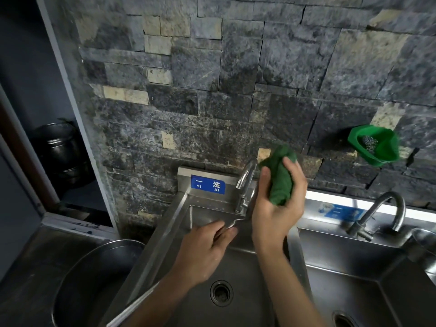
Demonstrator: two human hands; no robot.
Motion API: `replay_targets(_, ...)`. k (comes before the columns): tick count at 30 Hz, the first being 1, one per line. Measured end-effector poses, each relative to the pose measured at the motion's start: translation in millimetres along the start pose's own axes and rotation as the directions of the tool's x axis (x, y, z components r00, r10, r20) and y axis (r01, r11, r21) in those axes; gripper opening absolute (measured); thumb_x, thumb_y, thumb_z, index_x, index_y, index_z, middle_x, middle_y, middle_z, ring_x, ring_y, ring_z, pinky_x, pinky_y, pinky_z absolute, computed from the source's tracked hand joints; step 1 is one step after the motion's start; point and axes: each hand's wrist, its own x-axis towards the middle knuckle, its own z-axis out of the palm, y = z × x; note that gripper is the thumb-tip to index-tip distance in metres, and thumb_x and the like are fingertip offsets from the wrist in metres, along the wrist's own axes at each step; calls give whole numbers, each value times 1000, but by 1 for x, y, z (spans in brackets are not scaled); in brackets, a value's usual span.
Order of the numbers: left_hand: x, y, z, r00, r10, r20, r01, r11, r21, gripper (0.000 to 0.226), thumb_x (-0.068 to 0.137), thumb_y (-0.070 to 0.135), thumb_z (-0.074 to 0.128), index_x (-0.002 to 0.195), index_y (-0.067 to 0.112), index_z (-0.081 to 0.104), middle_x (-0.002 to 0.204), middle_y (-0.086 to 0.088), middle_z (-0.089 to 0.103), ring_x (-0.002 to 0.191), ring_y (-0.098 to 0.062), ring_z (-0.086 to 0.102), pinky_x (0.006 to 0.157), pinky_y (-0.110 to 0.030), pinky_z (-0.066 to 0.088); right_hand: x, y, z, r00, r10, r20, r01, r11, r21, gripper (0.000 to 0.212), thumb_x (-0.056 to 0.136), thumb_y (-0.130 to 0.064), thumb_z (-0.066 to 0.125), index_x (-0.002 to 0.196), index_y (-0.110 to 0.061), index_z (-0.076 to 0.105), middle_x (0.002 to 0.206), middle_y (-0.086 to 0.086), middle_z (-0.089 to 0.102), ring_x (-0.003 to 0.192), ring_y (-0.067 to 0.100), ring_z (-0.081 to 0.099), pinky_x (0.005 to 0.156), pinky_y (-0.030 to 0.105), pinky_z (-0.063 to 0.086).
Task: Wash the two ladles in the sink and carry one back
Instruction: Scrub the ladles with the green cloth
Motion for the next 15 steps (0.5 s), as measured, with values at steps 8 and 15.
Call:
replay_targets(8,22,-9,-6,978,-176,-113,152,970,-191,37,102,39,45,74,18,57,59,2,57,59,-16,55,60,-37,43,-74,39,-8,938,129,321,-92,987,-129,34,77,0,74,106,-18,74,122,6,63,120,14,61,100,24,48)
replay_targets(15,22,-20,-29,956,-223,191,294,730,-617,50,98,50,44,84,7,64,54,2,33,41,-11,23,44,-23,15,-87,73,-43,492,819,296,-867,492,77,49,78,6,74,111,-31,71,114,5,73,114,31,66,89,45,57)
